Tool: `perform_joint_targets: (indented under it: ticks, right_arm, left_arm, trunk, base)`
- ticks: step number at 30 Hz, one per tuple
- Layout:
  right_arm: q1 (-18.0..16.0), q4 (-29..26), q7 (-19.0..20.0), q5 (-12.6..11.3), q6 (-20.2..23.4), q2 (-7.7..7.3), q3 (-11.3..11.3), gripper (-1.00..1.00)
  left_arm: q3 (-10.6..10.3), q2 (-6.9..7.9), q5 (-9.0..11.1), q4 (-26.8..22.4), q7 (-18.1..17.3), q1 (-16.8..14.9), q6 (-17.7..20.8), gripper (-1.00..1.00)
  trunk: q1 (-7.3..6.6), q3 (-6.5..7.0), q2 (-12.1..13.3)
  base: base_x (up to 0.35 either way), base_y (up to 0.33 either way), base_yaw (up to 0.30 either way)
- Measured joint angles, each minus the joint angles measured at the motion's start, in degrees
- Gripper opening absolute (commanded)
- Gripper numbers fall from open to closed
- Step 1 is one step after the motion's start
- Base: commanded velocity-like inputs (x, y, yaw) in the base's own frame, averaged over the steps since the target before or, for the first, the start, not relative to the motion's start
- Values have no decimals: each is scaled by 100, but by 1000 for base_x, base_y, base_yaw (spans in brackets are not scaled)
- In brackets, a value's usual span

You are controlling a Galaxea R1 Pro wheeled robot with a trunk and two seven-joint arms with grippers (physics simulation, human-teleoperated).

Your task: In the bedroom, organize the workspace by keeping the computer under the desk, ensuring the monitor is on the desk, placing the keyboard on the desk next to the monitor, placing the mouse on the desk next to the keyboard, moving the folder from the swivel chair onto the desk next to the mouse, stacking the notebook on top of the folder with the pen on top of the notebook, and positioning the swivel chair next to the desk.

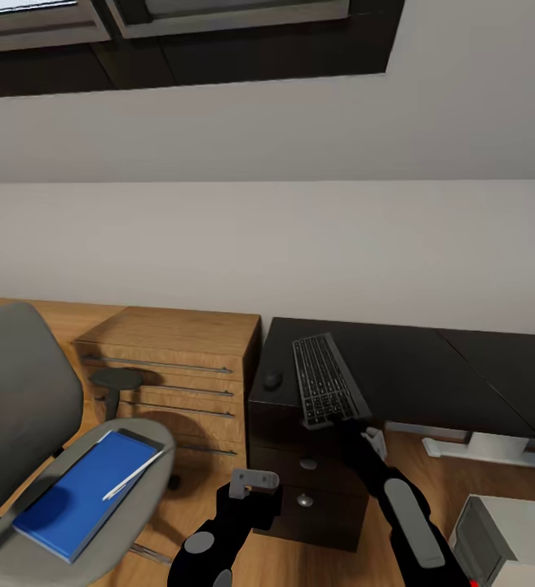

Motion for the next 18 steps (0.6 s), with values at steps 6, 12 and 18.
perform_joint_targets:
  ticks: [6,12,18]
  right_arm:
    - [1,123,128,-316,2,4,9,-100]
    - [-1,161,167,-377,-2,18,4,-100]
    - [-1,203,185,-369,-207,47,3,-100]
  left_arm:
    - [-1,0,0,1,0,-1,0,100]
    - [1,0,1,-1,0,1,0,100]
    - [1,0,1,-1,0,0,0,100]
  trunk:
    - [0,-17,0]
    - [0,-22,0]
    - [0,-22,0]
  base:
    - [0,0,-185]
    - [0,0,-38]
    - [0,0,-3]
